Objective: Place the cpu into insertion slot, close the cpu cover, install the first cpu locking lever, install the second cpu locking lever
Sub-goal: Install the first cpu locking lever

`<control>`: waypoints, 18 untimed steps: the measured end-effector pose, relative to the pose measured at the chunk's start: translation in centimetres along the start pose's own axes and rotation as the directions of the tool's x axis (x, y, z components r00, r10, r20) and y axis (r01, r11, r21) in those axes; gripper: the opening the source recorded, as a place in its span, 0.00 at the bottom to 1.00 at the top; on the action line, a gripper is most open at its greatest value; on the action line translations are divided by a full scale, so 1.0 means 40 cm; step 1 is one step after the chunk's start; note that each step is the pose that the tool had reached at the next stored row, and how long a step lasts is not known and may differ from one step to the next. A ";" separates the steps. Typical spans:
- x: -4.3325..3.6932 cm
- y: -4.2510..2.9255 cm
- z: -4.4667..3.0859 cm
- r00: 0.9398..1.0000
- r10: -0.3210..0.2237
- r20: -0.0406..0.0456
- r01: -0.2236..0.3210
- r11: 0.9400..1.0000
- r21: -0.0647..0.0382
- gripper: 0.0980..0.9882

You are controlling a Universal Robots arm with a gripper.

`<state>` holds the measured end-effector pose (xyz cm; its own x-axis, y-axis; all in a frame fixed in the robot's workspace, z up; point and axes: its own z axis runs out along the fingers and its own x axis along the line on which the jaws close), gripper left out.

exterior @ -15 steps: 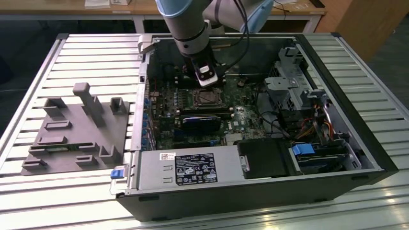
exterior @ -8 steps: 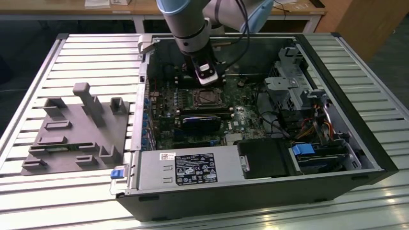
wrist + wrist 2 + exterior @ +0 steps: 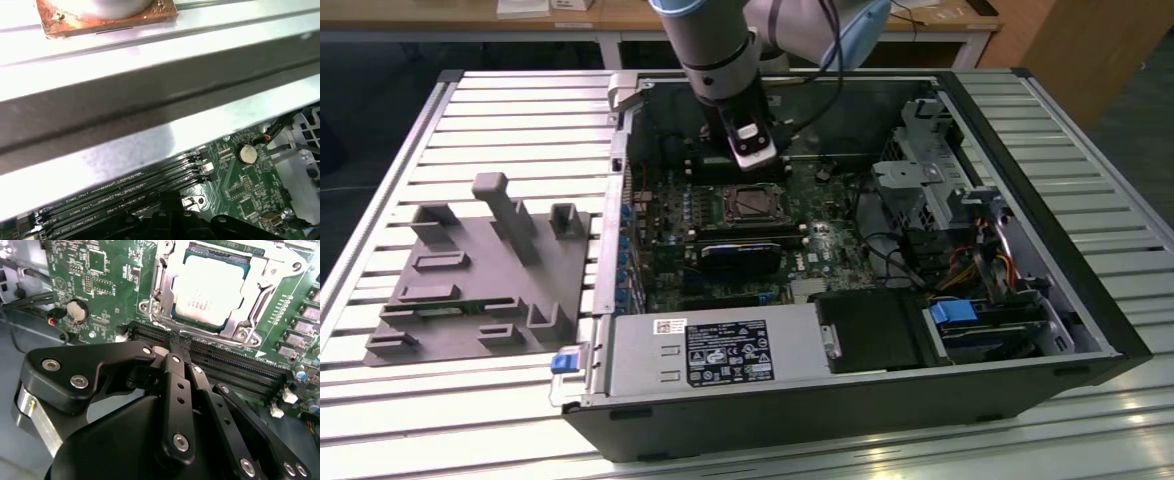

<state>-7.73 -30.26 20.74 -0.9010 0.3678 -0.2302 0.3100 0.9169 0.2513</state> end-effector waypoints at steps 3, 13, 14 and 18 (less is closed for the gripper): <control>-0.002 0.002 -0.006 1.000 -0.001 0.000 0.001 1.000 0.001 0.00; -0.007 0.004 -0.007 0.999 -0.027 0.025 0.025 0.997 0.076 0.00; -0.007 0.004 -0.006 0.999 -0.027 0.026 0.025 0.997 0.078 0.00; -0.008 0.005 -0.006 0.999 -0.027 0.026 0.025 0.997 0.079 0.00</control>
<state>-7.48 -30.25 21.10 -0.9010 0.3463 -0.2613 0.3100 0.9353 0.1706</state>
